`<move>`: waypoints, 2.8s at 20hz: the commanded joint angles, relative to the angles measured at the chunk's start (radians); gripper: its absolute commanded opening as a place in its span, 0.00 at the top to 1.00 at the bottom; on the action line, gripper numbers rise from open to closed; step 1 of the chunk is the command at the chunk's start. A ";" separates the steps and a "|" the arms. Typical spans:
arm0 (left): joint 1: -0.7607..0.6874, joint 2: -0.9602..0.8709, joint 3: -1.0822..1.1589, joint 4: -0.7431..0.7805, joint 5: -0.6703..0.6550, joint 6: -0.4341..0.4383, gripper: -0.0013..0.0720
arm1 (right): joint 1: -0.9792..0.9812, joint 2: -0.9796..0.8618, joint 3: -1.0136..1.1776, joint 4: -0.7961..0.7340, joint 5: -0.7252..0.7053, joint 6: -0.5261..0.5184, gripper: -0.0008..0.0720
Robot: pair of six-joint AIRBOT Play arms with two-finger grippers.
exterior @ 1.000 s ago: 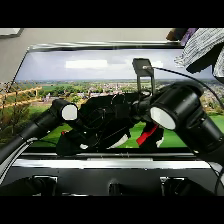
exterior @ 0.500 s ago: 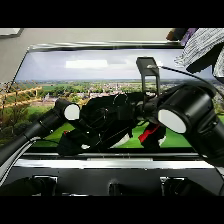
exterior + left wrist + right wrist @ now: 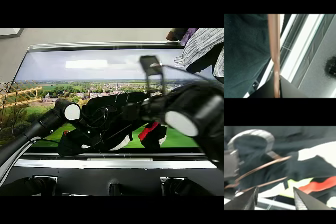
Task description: Fold the clothes and pants, and hang the long-sleeved shirts on hangers.
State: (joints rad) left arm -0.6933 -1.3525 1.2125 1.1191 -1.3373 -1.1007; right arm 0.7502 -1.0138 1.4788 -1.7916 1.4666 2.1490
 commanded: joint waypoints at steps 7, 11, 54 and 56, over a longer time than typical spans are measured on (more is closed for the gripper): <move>0.000 0.000 0.001 -0.001 0.000 0.002 0.95 | -0.523 0.019 0.035 0.225 0.141 -0.855 0.31; 0.000 0.000 0.001 0.011 -0.001 0.002 0.95 | -0.514 -0.078 0.035 0.399 0.009 -1.476 0.29; -0.016 0.201 -0.413 0.024 0.338 -1.159 0.13 | -0.514 -0.262 0.035 0.507 0.140 -1.347 0.94; -0.032 0.193 -0.417 0.024 0.368 -1.217 0.13 | -0.514 -0.262 0.035 0.508 0.140 -1.347 0.94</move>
State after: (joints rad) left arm -0.6830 -1.1538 0.8230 1.1606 -1.0420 -2.1727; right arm 0.2356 -1.2766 1.5131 -1.2865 1.6043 0.7979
